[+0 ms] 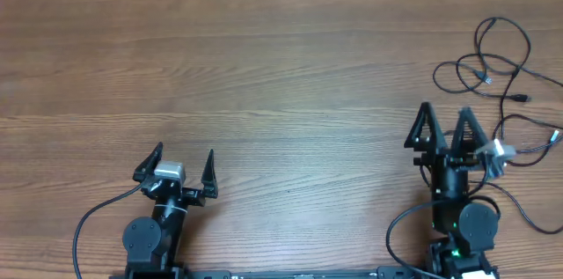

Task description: Untangle cables

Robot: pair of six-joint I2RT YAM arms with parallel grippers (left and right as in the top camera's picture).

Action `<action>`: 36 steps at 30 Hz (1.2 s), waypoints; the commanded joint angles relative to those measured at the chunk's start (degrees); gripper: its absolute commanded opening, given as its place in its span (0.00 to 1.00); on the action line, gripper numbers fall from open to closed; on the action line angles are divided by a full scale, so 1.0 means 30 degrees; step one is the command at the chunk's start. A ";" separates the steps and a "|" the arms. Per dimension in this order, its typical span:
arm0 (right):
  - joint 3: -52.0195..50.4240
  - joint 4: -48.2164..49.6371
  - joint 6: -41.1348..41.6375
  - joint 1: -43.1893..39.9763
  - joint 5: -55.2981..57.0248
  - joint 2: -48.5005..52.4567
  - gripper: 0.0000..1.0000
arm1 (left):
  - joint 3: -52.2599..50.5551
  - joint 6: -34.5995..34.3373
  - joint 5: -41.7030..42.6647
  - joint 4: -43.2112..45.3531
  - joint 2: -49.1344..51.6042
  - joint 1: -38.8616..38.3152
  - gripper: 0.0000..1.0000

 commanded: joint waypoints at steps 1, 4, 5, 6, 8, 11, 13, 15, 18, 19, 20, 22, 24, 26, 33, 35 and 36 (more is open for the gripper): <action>-0.0583 -0.0007 -0.0015 -0.0007 0.0189 -0.0423 1.00 | -0.0066 -0.0109 -0.0197 -0.0058 -0.0168 0.0015 0.99; -0.0583 -0.0350 -0.0015 -0.0007 0.0131 -0.0699 1.00 | -0.0066 -0.0109 -0.0197 -0.0058 -0.0168 0.0015 1.00; -0.0583 -0.0539 -0.0015 -0.0007 0.0131 -0.0823 1.00 | -0.0066 -0.0109 -0.0197 -0.0058 -0.0168 0.0015 0.99; -0.0583 -0.0976 -0.0015 -0.0007 0.0131 -0.1064 1.00 | -0.0066 -0.0109 -0.0197 -0.0058 -0.0168 0.0015 1.00; -0.0583 -0.2586 -0.0015 -0.0007 0.0124 -0.1887 1.00 | -0.0066 -0.0109 -0.0197 -0.0058 -0.0168 0.0015 1.00; -0.0583 -0.5355 -0.0015 -0.0007 0.0124 -0.3264 1.00 | -0.0066 -0.0109 -0.0197 -0.0058 -0.0168 0.0015 1.00; -0.0583 -0.7978 -0.0015 -0.0007 0.0131 -0.4670 1.00 | -0.0066 -0.0109 -0.0197 -0.0058 -0.0168 0.0015 1.00; -0.0583 -1.0032 -0.0015 -0.0007 0.0131 -0.5894 1.00 | -0.0066 -0.0109 -0.0197 -0.0058 -0.0168 0.0015 1.00; -0.0583 -1.2735 -0.0015 -0.0095 0.0124 -0.7672 1.00 | -0.0066 -0.0109 -0.0197 -0.0058 -0.0168 0.0015 1.00; -0.0583 -1.3529 -0.0015 -0.0131 0.0124 -0.8174 1.00 | -0.0066 -0.0109 -0.0197 -0.0058 -0.0168 0.0015 0.99; -0.0583 -1.4338 -0.0022 -0.0131 0.0131 -0.8655 1.00 | -0.0066 -0.0109 -0.0197 -0.0058 -0.0168 0.0015 1.00; -0.0583 -1.5467 -0.0401 -0.0131 0.0095 -0.9449 1.00 | -0.0066 -0.0109 -0.0197 -0.0058 -0.0168 0.0015 1.00; -0.0583 -1.5460 -0.1297 -0.0131 -0.0087 -0.9887 1.00 | -0.0066 -0.0109 -0.0197 -0.0058 -0.0168 0.0015 0.99; -0.0583 -1.5460 -0.2157 -0.0131 -0.0095 -1.0200 1.00 | -0.0066 -0.0109 -0.0197 -0.0058 -0.0168 0.0015 1.00; -0.0583 -1.5657 -0.7788 -0.0342 -0.1778 -1.0622 1.00 | -0.0066 -0.0109 -0.0197 -0.0058 -0.0168 0.0015 1.00; -0.0583 -1.5744 -0.9034 -0.0576 -0.2477 -1.0622 1.00 | -0.0066 -0.0109 -0.0197 -0.0058 -0.0168 0.0015 1.00; -0.0583 -1.5773 -0.9442 -0.0743 -0.2732 -1.0622 1.00 | -0.0066 -0.0109 -0.0197 -0.0058 -0.0168 0.0015 1.00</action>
